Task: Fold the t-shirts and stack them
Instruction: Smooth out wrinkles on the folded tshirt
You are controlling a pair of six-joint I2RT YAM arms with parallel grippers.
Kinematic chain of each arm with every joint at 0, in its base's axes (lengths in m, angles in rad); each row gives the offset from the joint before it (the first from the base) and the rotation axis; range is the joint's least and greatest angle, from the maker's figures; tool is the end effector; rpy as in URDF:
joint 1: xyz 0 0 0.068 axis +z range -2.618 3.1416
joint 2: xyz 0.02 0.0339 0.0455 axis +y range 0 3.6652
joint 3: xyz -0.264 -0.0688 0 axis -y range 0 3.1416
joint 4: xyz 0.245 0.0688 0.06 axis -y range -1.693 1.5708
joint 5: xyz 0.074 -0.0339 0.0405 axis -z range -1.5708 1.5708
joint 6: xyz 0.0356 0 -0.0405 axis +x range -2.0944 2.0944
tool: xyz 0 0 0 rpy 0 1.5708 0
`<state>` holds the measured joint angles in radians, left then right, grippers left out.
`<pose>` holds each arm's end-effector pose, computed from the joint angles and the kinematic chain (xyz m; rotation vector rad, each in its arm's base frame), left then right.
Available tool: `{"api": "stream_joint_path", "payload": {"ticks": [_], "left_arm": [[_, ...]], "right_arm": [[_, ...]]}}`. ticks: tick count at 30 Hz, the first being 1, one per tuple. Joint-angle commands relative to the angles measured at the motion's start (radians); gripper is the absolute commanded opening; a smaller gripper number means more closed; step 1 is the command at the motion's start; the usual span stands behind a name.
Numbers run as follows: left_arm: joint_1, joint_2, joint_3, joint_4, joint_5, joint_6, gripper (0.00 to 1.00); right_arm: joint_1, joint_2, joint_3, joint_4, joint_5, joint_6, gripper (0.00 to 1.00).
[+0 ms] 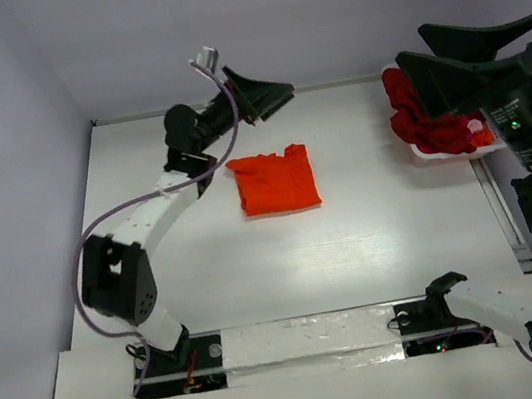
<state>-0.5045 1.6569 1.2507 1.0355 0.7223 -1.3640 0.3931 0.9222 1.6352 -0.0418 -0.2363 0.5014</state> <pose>0.3151 -0.2008 0.3941 0.2814 1.3283 -1.9676 0.0815 0.0428 0.5971 -0.1783 0.9426 0.9342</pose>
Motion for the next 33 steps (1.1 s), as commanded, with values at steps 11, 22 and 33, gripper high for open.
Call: {"api": "stream_joint_path", "payload": {"ticks": [11,22,33], "left_arm": [[0.015,-0.203,0.204,-0.766,-0.236,0.744,0.99],[0.024,-0.253,0.208,-0.927,-0.458,0.809,0.99],[0.024,-0.309,0.21,-1.034,-0.564,0.907,0.99]], "right_arm": [[0.004,0.061,-0.132,-0.363,0.337,0.02,1.0],[0.004,0.039,-0.235,-0.417,0.404,0.002,1.0],[0.004,0.067,-0.247,-0.448,0.394,0.022,1.0]]}}
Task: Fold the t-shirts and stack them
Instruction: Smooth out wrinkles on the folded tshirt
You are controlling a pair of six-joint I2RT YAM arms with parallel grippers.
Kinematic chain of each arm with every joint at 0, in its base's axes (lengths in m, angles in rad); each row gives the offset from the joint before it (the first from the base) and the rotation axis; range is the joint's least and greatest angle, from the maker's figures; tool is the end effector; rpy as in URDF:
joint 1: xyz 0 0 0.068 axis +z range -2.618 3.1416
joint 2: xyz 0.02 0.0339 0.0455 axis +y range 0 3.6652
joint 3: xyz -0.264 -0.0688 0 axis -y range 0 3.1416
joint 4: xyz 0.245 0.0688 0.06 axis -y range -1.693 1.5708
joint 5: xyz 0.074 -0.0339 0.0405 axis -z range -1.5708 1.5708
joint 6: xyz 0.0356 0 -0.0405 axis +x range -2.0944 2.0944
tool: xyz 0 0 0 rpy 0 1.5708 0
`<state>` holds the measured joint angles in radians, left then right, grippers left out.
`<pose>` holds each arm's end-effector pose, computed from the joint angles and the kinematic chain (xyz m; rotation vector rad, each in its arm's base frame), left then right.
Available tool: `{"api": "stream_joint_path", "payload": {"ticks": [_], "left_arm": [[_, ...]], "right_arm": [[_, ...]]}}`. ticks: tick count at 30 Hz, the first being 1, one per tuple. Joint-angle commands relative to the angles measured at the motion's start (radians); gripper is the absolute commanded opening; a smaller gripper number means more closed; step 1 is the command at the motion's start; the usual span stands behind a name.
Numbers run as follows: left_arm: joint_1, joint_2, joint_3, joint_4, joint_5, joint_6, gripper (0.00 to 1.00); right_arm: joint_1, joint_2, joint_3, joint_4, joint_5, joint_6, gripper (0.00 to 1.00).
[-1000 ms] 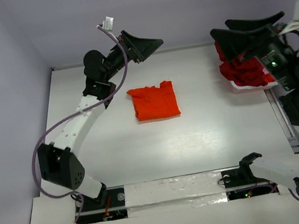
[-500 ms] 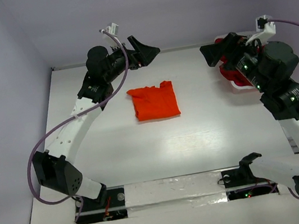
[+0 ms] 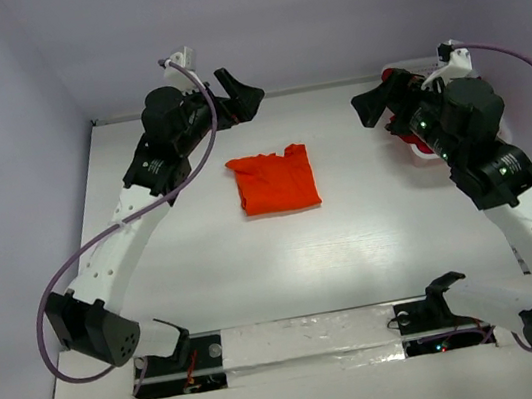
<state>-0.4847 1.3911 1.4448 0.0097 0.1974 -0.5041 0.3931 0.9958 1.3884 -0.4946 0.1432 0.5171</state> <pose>0.2825 -0.1566 0.4532 0.1508 1.5759 -0.9332 0.1761 0.0675 0.4731 0.2152 1.6897 0.5651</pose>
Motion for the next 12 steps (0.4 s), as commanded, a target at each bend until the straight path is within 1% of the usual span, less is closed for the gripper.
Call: {"api": "stream_joint_path", "payload": {"ticks": [1,5,6,12], "left_arm": [[0.005,-0.043,0.009,-0.008,-0.035,0.047,0.99],[0.005,-0.046,0.0,-0.002,-0.032,0.038,0.99],[0.005,-0.049,0.0,0.001,-0.03,0.035,0.99],[0.005,-0.052,0.008,-0.005,-0.033,0.036,0.99]], "right_arm": [[0.004,-0.006,-0.002,0.007,0.012,0.006,1.0],[0.004,-0.014,-0.009,0.014,0.009,0.009,1.0],[0.004,-0.008,-0.003,-0.007,0.009,0.009,1.0],[0.004,-0.009,0.006,-0.016,0.056,0.004,1.0]]}}
